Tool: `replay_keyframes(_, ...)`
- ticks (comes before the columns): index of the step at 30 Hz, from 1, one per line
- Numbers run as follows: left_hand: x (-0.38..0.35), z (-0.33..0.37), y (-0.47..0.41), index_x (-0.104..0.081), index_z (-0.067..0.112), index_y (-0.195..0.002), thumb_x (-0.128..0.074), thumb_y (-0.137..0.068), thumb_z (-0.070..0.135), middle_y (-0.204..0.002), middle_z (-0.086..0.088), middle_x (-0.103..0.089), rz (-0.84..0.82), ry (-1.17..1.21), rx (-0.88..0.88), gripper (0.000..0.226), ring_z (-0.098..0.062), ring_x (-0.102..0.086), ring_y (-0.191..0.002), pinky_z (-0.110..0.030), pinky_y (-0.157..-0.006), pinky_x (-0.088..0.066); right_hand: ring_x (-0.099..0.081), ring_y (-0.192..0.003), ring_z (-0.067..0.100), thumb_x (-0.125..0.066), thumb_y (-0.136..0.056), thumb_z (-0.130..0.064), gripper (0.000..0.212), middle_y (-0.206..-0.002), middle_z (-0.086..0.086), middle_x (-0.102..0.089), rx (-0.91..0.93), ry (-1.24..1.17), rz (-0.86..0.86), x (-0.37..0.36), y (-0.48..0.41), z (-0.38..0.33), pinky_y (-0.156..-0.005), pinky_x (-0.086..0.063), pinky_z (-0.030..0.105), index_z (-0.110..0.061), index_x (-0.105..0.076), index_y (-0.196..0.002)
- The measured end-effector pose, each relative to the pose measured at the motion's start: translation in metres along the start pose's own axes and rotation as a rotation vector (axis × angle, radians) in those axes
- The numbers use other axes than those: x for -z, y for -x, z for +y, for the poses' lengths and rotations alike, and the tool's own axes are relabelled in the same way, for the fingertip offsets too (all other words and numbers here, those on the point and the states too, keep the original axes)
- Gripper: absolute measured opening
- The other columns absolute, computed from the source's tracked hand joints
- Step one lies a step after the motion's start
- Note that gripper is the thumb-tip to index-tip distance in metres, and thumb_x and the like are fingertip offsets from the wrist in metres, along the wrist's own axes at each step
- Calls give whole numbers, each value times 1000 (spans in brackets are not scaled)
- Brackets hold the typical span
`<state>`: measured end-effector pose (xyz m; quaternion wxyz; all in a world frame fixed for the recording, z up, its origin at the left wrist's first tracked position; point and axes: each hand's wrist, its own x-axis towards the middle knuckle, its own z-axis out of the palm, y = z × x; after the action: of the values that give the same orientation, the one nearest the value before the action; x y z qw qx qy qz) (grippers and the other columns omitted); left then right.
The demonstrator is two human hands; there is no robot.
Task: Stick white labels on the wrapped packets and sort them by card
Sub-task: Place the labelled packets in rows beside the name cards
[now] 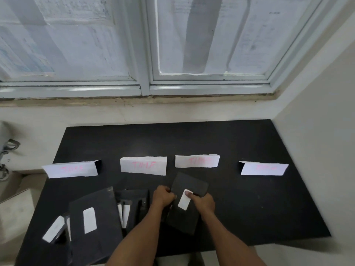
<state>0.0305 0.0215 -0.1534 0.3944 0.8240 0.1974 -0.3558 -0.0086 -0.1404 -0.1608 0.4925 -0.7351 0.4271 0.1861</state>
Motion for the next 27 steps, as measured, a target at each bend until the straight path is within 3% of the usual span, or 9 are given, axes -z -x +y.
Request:
replay_keyframes(5, -8, 40, 19, -66, 12, -84, -84, -69, 33, -83, 1, -66, 41, 97, -87, 31, -13, -61, -78, -24, -63, -47, -66, -86, 20, -83, -61, -48, 41, -94, 0, -72, 116, -216, 58, 28, 1, -14, -81, -56, 39, -21, -70, -89)
replay_keyframes(8, -2, 80, 27, -63, 17, -85, -82, -68, 46, -86, 3, -65, 91, 110, -174, 38, -13, -61, -81, -27, -71, -48, -68, -82, 17, -82, -66, -46, 31, -85, -2, -73, 190, -340, 36, 52, 2, -40, -80, -58, 42, -22, -71, -81)
replay_keyframes(12, 7, 141, 38, -70, 23, -94, -75, -60, 69, -95, 5, -71, 168, 175, -275, 58, -15, -65, -91, -34, -84, -54, -70, -85, 17, -82, -70, -38, 25, -86, -1, -74, 331, -442, 6, 86, 4, -84, -78, -59, 38, -19, -73, -83)
replay_keyframes(15, 16, 184, 48, -70, 24, -82, -69, -55, 80, -84, 8, -70, 289, 123, -334, 62, -12, -64, -80, -30, -72, -50, -69, -84, 14, -83, -71, -32, 30, -88, 1, -73, 457, -447, -12, 114, 7, -119, -75, -58, 32, -12, -74, -91)
replay_keyframes(20, 34, 235, 58, -65, 22, -70, -60, -54, 87, -70, 8, -67, 472, 42, -492, 68, -10, -64, -69, -27, -63, -49, -71, -83, 23, -83, -72, -26, 31, -88, 8, -73, 550, -487, -98, 146, 6, -161, -72, -60, 39, -7, -71, -94)
replay_keyframes(24, 50, 252, 63, -59, 20, -68, -58, -64, 84, -70, 5, -63, 565, -1, -570, 64, -13, -60, -66, -27, -59, -43, -68, -84, 20, -75, -80, -24, 20, -91, 8, -71, 550, -589, -133, 151, 10, -187, -69, -57, 31, -10, -68, -93)
replay_keyframes(27, 67, 258, 63, -56, 19, -70, -51, -75, 79, -73, 4, -61, 638, -79, -587, 61, -17, -59, -69, -28, -62, -41, -67, -92, 22, -76, -80, -22, 32, -100, 10, -69, 550, -588, -223, 150, 10, -200, -74, -57, 31, -5, -66, -106)
